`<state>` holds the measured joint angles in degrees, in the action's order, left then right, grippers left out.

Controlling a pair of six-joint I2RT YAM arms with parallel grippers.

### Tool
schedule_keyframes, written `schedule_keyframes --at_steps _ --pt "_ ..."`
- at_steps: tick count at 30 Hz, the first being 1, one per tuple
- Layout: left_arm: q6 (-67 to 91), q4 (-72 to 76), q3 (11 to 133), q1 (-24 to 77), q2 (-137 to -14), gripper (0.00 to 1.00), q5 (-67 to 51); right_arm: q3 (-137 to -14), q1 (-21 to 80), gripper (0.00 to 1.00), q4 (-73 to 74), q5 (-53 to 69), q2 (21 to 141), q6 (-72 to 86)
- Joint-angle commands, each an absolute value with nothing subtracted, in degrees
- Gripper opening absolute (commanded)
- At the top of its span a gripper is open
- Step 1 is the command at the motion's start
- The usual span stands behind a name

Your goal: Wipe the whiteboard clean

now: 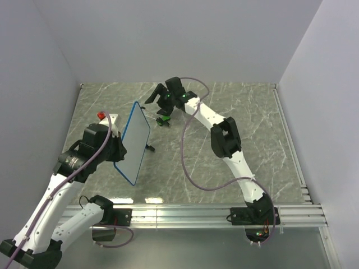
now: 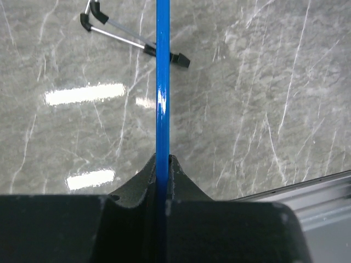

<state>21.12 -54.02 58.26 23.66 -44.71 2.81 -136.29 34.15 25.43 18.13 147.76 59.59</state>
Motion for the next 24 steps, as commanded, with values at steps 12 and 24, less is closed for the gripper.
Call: schedule_keyframes --at_steps 12,24 --pt "22.32 -52.74 56.78 23.47 -40.78 0.0 0.53 -125.72 35.33 0.94 27.86 8.0 142.06 58.3" --pt "23.64 -52.03 55.81 23.47 -38.85 0.0 3.43 -82.18 33.05 0.95 32.16 0.09 108.91 41.58"
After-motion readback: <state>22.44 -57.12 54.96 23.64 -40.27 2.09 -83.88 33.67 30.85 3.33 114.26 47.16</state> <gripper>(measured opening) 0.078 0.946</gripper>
